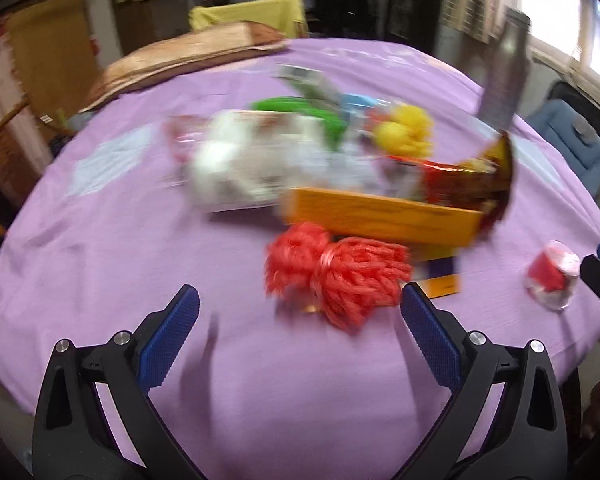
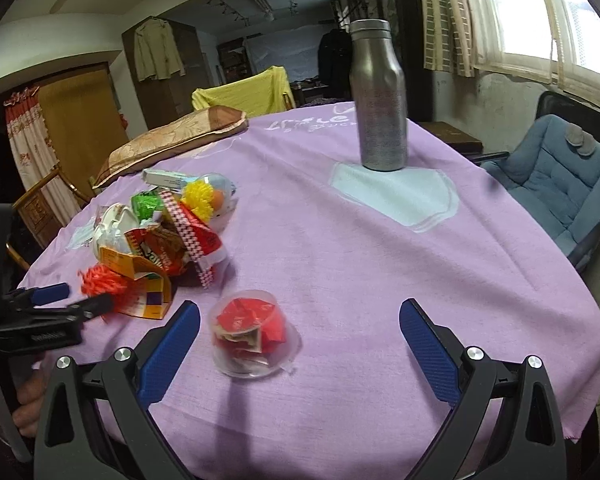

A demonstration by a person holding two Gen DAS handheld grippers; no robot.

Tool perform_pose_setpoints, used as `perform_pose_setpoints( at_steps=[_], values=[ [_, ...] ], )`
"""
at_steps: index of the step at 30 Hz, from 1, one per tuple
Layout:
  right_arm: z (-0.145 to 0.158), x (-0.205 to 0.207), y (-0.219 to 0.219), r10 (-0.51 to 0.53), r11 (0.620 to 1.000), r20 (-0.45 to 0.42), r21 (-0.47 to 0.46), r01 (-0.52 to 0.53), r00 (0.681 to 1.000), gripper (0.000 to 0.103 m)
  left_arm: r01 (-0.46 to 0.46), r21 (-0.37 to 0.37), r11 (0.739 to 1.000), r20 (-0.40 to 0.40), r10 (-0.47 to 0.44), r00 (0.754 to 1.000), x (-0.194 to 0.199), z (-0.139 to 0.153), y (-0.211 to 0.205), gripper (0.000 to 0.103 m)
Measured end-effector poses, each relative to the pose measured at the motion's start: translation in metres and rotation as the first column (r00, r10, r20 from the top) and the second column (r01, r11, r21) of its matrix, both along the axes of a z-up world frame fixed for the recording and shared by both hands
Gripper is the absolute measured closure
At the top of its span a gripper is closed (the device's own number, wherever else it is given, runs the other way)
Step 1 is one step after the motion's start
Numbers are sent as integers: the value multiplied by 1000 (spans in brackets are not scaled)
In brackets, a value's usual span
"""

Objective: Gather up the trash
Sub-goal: 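Grasp the red plastic mesh with the left tool while the right tool grasps the clear cup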

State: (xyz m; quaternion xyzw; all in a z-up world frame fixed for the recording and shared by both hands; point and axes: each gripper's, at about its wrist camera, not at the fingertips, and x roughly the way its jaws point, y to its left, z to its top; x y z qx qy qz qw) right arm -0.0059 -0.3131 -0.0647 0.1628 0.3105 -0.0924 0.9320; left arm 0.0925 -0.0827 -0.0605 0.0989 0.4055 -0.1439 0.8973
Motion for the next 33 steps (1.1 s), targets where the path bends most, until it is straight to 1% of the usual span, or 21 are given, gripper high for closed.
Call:
perform_pose_setpoints(
  at_steps=[2, 4, 6, 8, 10, 13, 16, 19, 21, 22, 23, 24, 25, 26, 28, 29, 30, 31, 33],
  values=[
    [-1, 7, 8, 36, 999, 2, -1, -36, 999, 5, -75, 1, 997, 25, 75, 997, -4, 4, 32, 6],
    [-2, 13, 17, 69, 998, -1, 3, -69, 998, 5, -146, -4, 989, 25, 146, 989, -6, 6, 60, 6],
    [-4, 19, 26, 96, 995, -8, 0, -96, 995, 5, -156, -27, 987, 12, 156, 988, -7, 8, 68, 6],
    [-5, 22, 33, 109, 994, -20, -14, -110, 994, 5, -123, -56, 991, -7, 123, 992, -6, 9, 65, 6],
    [-4, 22, 35, 105, 994, -25, -30, -106, 994, 5, -66, -83, 994, -24, 64, 998, -5, 8, 54, 6],
    [-4, 22, 32, 95, 995, -27, -19, -95, 995, 5, -4, -78, 997, -31, 1, 1000, 1, 2, 29, 6],
    [-8, 24, 28, 94, 996, -41, -3, -94, 995, 5, 21, -92, 996, -41, -25, 999, 8, -2, 16, 6],
    [-13, 26, 28, 92, 996, -48, -5, -92, 995, 5, 14, -106, 994, -35, -17, 999, 19, -4, 10, 6],
    [-14, 27, 27, 88, 996, -48, -4, -88, 995, 5, 5, -127, 992, -45, -11, 999, 26, -5, 12, 17],
    [-15, 28, 26, 86, 996, -49, -2, -87, 995, 5, 6, -140, 990, -54, -14, 998, 28, -6, 13, 29],
    [-15, 28, 26, 85, 996, -49, -1, -85, 995, 5, 9, -154, 988, -62, -18, 998, 29, -6, 16, 39],
    [-15, 29, 25, 80, 997, -47, 0, -80, 996, 5, 15, -177, 984, -67, -27, 997, 30, -6, 18, 45],
    [-15, 29, 24, 76, 997, -45, 0, -76, 996, 5, 25, -193, 981, -67, -38, 997, 29, -5, 21, 57],
    [-16, 29, 24, 75, 997, -43, 1, -75, 996, 5, 28, -197, 980, -63, -41, 997, 28, -4, 24, 65],
    [-15, 28, 24, 77, 997, -33, -4, -77, 996, 17, 17, -211, 977, -34, -25, 999, 24, 1, 33, 67],
    [-15, 28, 25, 84, 996, -33, -10, -85, 996, 31, 12, -215, 977, -23, -17, 1000, 22, 4, 37, 68],
    [-15, 29, 25, 93, 996, -35, -13, -93, 995, 49, 5, -220, 976, -9, -7, 1000, 20, 8, 44, 68],
    [-15, 30, 25, 101, 995, -39, -11, -102, 994, 55, -4, -221, 975, 4, 5, 1000, 18, 12, 52, 68],
    [-14, 29, 25, 107, 994, -27, 5, -107, 994, 55, -27, -220, 975, 24, 33, 999, 14, 19, 65, 68]
  ],
)
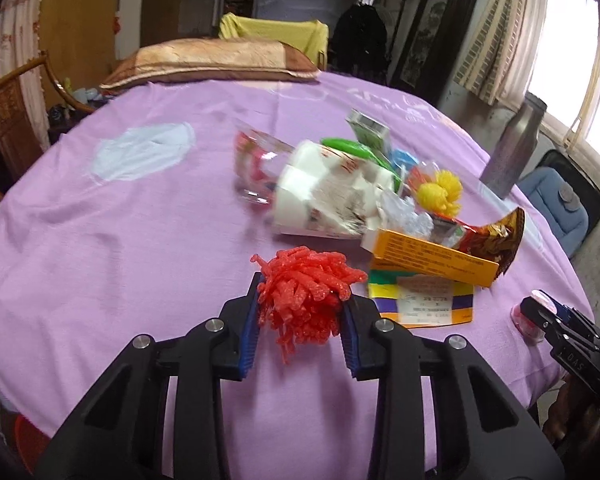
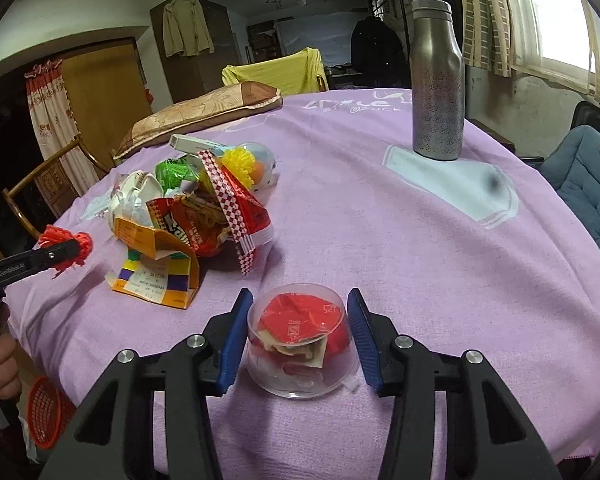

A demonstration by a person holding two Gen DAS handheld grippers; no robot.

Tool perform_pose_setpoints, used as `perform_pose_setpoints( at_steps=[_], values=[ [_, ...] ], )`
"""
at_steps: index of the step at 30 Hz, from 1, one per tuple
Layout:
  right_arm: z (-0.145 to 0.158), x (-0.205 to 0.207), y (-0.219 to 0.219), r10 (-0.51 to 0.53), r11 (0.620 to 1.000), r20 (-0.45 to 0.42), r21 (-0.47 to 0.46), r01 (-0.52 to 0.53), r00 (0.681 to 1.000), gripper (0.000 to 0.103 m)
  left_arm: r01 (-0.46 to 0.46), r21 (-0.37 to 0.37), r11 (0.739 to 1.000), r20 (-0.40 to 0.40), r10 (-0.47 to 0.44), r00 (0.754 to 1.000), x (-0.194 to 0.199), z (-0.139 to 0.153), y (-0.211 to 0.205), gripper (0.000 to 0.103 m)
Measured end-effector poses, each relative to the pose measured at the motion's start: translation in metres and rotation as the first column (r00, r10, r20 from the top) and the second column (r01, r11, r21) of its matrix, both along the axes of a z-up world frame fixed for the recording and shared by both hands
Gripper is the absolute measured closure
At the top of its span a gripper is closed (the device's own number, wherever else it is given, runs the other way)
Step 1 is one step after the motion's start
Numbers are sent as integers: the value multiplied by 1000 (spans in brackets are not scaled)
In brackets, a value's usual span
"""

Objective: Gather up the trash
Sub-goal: 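Grasp the red plastic mesh with the left tool while the right tool grasps the clear cup, then carry both items to the red basket and open both tools to drop them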

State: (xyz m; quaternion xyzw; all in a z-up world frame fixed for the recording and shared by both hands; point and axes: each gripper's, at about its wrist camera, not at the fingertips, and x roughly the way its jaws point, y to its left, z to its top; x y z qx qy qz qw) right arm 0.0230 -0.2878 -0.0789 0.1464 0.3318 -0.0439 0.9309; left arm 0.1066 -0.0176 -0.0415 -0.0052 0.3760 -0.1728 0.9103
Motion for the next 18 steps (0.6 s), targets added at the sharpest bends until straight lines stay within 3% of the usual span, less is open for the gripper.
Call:
perform_pose_setpoints(
  at_steps=[8, 18],
  values=[
    [21, -5, 18, 37, 999, 75, -25, -35, 997, 55, -131, -27, 991, 37, 132, 991, -17, 23, 65, 68],
    [48, 14, 84, 205, 978, 117, -59, -200, 972, 55, -282, -40, 958, 48, 284, 958, -54, 23, 149, 68]
  ],
)
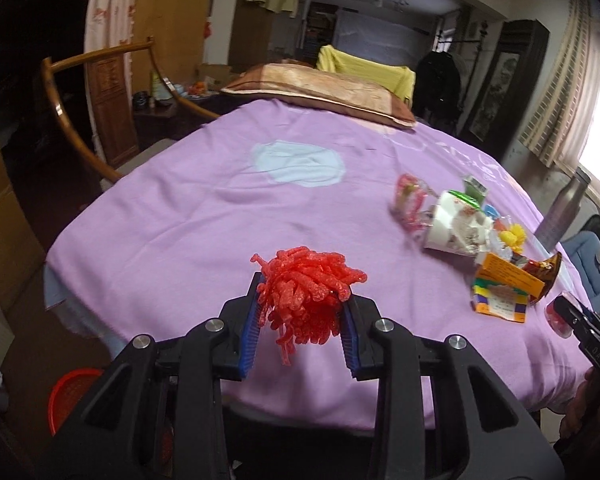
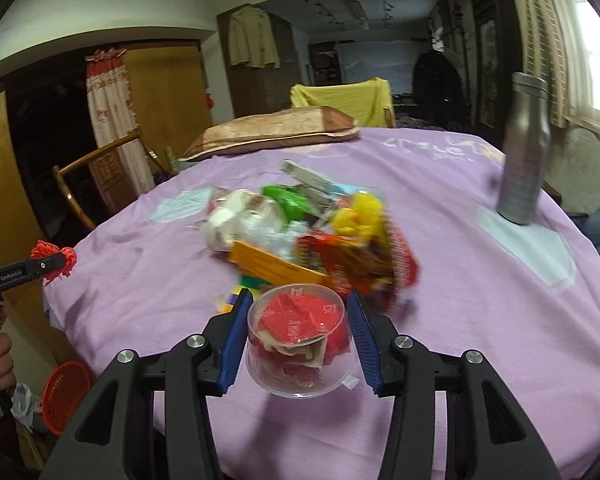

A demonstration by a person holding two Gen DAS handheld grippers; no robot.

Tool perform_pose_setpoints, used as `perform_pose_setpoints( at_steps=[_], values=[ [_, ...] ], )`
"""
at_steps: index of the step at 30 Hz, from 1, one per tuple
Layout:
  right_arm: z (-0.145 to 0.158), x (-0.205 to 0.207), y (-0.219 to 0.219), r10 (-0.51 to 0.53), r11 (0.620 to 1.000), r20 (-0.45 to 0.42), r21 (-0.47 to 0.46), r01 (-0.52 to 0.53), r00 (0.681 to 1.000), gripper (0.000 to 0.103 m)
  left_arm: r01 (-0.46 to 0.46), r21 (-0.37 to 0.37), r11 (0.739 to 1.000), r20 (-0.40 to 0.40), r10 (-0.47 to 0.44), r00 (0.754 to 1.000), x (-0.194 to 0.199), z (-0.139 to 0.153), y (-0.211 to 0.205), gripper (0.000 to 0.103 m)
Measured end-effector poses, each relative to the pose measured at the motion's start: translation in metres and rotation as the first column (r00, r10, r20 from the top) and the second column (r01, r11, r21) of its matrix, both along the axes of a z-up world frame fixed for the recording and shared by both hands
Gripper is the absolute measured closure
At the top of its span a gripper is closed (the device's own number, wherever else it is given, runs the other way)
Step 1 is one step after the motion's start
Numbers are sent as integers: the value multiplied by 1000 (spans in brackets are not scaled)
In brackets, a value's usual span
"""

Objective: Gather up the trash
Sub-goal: 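Carry both items to the red basket and open both tools to drop them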

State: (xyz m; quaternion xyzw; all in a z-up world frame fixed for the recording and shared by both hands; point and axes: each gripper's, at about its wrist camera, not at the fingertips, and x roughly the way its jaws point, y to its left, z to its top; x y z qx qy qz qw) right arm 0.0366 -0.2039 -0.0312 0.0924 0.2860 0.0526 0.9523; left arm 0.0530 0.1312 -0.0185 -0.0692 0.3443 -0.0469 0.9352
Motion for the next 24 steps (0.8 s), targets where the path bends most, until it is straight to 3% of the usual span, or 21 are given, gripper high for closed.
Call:
perform_pose_setpoints(
  at_steps=[8, 14, 17, 18, 19, 20, 21, 24],
  values=[
    [19, 26, 94, 209, 978, -3, -23, -209, 978, 55, -152, -14, 988, -81, 150, 985, -24, -24, 98, 68],
    [30, 39, 187, 398, 915, -36, -53, -400, 917, 55, -219, 45, 975, -185, 224, 957, -43, -55, 165, 67],
    [32, 37, 233, 486, 869, -62, -68, -490, 872, 55, -246, 69, 967, -263, 256, 930, -56, -77, 195, 66],
    [32, 36, 247, 512, 854, -72, -68, -517, 856, 55, -256, 79, 963, -292, 268, 918, -61, -87, 205, 64],
    [31, 36, 260, 536, 838, -83, -67, -542, 840, 55, -265, 88, 960, -316, 279, 907, -66, -94, 213, 54],
    [30, 34, 276, 563, 819, -98, -66, -570, 820, 55, -282, 98, 954, -343, 298, 891, -72, -103, 222, 37],
    [28, 35, 286, 582, 805, -113, -65, -590, 806, 55, -296, 102, 950, -351, 313, 883, -75, -107, 227, 30],
    [24, 29, 318, 633, 760, -148, -68, -646, 760, 55, -352, 119, 928, -318, 372, 872, -87, -109, 247, 20]
  ],
)
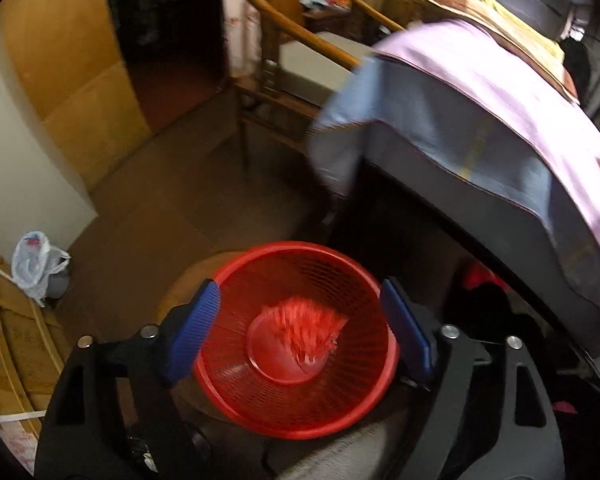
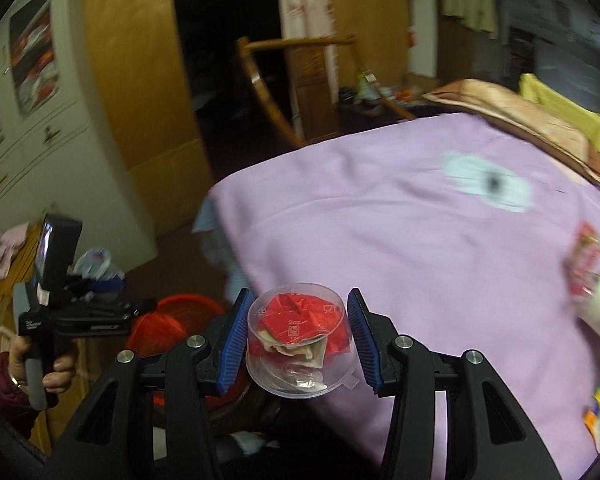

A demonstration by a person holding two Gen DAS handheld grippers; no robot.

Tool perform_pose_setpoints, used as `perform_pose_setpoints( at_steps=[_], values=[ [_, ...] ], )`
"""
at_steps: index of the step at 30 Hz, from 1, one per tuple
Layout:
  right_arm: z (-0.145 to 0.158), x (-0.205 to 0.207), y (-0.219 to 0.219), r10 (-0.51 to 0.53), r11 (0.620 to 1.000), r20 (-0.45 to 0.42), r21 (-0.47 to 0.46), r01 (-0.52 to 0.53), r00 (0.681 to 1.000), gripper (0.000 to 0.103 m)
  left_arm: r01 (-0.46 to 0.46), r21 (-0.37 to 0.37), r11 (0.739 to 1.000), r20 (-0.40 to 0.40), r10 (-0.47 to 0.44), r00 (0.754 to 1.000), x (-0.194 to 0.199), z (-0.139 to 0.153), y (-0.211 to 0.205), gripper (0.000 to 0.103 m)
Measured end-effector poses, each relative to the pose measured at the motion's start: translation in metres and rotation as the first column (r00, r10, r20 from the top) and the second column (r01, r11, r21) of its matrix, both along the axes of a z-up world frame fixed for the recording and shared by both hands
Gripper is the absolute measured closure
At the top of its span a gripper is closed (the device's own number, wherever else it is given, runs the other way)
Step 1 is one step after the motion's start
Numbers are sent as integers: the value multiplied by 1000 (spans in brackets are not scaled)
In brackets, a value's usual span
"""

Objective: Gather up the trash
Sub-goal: 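Carry both items to the red basket and open both tools to drop them, then return both tools to the table over the orange medicine box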

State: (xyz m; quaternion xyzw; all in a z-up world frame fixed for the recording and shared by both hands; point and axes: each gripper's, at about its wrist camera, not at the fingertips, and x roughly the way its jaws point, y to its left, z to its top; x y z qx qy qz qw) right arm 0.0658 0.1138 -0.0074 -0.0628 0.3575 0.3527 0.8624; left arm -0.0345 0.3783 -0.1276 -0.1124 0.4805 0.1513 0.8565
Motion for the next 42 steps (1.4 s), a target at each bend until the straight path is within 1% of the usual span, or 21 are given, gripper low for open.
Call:
perform_pose_setpoints(
  at_steps=[2, 5, 8, 11, 13, 14, 17, 20, 22, 26, 27, 29, 32, 36, 39, 42],
  values=[
    [-2, -3, 20, 36, 999, -4, -21, -36, 999, 55, -34, 21, 999, 23, 33, 999, -6, 3, 10, 13],
    [-5, -16, 48, 100, 994, -17, -50, -100, 995, 55, -99, 76, 992, 67, 94, 993, -20, 9, 27, 8],
    [-10, -23, 75, 163, 984, -45, -63, -166, 986, 55, -148, 108, 983, 75, 141, 987, -28, 10, 37, 8],
    [-14, -30, 101, 230, 971, -78, -51, -234, 970, 54, -194, 93, 976, 72, 188, 980, -28, 5, 55, 8],
    [-13, -36, 116, 297, 953, -113, -17, -301, 948, 43, -225, 66, 972, 73, 220, 973, -30, 4, 64, 8],
    [-10, -40, 121, 311, 950, -115, 0, -313, 943, 33, -236, 57, 970, 74, 231, 970, -31, 5, 68, 8],
    [-1, -45, 121, 316, 949, -67, 7, -316, 946, 32, -254, 56, 965, 82, 250, 965, -33, 8, 74, 8],
    [4, -47, 108, 285, 959, -34, -4, -285, 958, 31, -249, 69, 966, 89, 242, 966, -32, 13, 71, 8],
    [4, -36, 101, 259, 966, -33, -6, -259, 965, 31, -233, 70, 970, 91, 227, 970, -27, 15, 66, 8],
    [4, -32, 72, 179, 984, -10, -19, -179, 984, 26, -177, 93, 980, 99, 168, 981, -16, 23, 40, 8],
    [1, -27, 69, 162, 987, -4, -21, -162, 987, 26, -158, 105, 982, 105, 147, 983, -12, 27, 30, 8],
    [2, -28, 50, 124, 992, 12, -15, -124, 992, 26, -128, 123, 984, 118, 113, 987, -7, 35, 13, 8],
    [7, -25, 17, 56, 998, 36, 9, -57, 998, 21, -65, 154, 986, 145, 43, 989, 1, 53, -22, 8],
    [14, -24, -30, -31, 998, 58, 56, 27, 998, 18, 10, 189, 982, 179, -44, 983, 7, 73, -71, 7],
    [16, -28, -72, -103, 990, 67, 100, 96, 992, 15, 86, 199, 976, 189, -124, 974, 12, 84, -113, 7],
    [14, -33, -113, -179, 977, 73, 134, 168, 981, 13, 162, 204, 965, 196, -203, 959, 18, 91, -159, 7]
  ],
)
